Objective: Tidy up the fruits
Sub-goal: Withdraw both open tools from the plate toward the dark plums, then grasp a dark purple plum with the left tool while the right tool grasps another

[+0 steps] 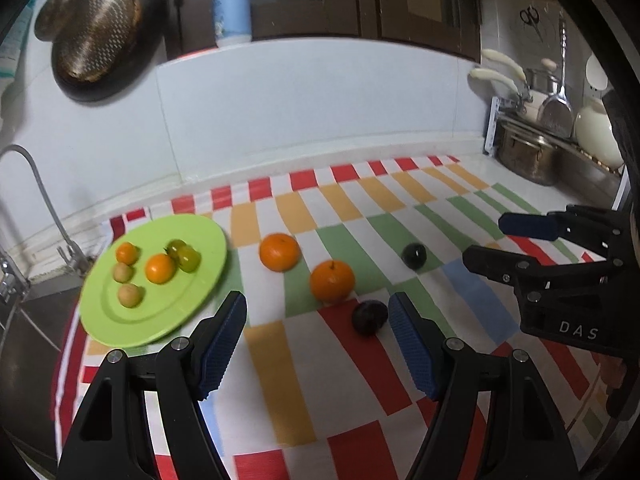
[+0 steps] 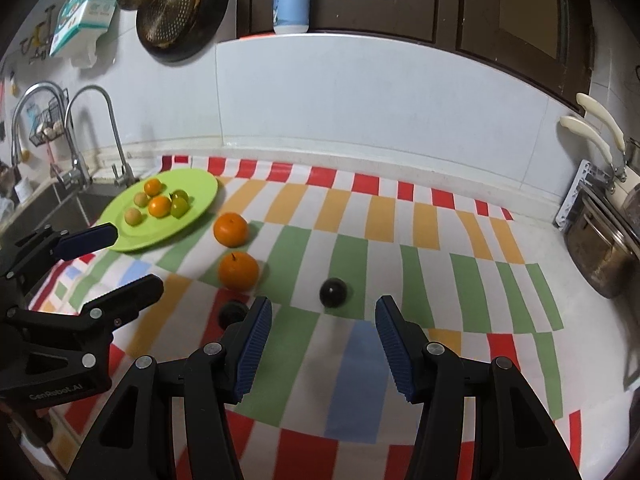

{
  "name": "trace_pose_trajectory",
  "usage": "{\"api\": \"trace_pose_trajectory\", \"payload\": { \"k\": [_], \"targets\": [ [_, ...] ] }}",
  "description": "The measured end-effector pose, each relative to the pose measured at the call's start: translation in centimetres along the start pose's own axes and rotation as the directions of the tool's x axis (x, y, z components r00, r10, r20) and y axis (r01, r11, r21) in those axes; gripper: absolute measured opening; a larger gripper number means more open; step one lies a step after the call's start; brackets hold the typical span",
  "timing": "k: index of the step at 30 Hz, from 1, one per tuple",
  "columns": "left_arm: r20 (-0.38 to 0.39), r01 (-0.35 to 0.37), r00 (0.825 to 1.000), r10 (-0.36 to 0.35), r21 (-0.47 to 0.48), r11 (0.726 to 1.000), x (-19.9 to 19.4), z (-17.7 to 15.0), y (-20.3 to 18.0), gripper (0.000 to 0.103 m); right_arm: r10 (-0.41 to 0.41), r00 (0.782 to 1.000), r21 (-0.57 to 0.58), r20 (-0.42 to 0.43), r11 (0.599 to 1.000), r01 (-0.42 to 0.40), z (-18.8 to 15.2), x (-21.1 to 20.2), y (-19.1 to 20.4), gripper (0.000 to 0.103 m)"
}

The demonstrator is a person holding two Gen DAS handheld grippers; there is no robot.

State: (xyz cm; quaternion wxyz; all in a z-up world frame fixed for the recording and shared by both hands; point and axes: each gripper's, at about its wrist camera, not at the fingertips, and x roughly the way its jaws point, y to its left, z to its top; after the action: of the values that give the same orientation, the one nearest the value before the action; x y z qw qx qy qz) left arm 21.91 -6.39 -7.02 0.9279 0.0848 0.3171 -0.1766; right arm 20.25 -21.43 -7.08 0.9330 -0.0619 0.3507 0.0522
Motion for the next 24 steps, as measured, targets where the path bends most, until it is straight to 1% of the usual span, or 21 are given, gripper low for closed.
{"api": "trace_pose_trajectory", "payload": {
  "k": [7,9,18,22,24],
  "targets": [
    [-0.055,0.005,0.999,-0.004,0.029,1.000,2.4,-1.0,-1.1,0.073,0.013,0.999,-0.052,-0.030,0.999,-0.015,-0.3,2.5,-0.8,0.055],
    [-0.075,0.018,0.997,-0.016,0.033,0.999,3.1,-1.1,-1.4,0.073,0.015,0.999,-0.062,-0.042,0.998,-0.017,-0.4,3.4,-1.0,0.055],
    [-0.144,0.038,0.989,-0.033,0.035,0.999,5.8,-1.1,-2.4,0.072,0.060,0.993,-0.061,-0.104,0.996,-0.066,-0.4,6.9,-1.5,0.055],
    [-0.159,0.041,0.987,-0.031,0.057,0.998,6.4,-0.9,-3.0,0.064,0.068,0.991,-0.064,-0.117,0.995,-0.076,-0.1,8.2,-1.3,0.054],
    [-0.168,0.042,0.985,-0.033,0.052,0.998,6.7,-0.8,-3.1,0.061,0.075,0.990,-0.067,-0.122,0.994,-0.084,0.0,8.7,-1.3,0.053]
  ]
}}
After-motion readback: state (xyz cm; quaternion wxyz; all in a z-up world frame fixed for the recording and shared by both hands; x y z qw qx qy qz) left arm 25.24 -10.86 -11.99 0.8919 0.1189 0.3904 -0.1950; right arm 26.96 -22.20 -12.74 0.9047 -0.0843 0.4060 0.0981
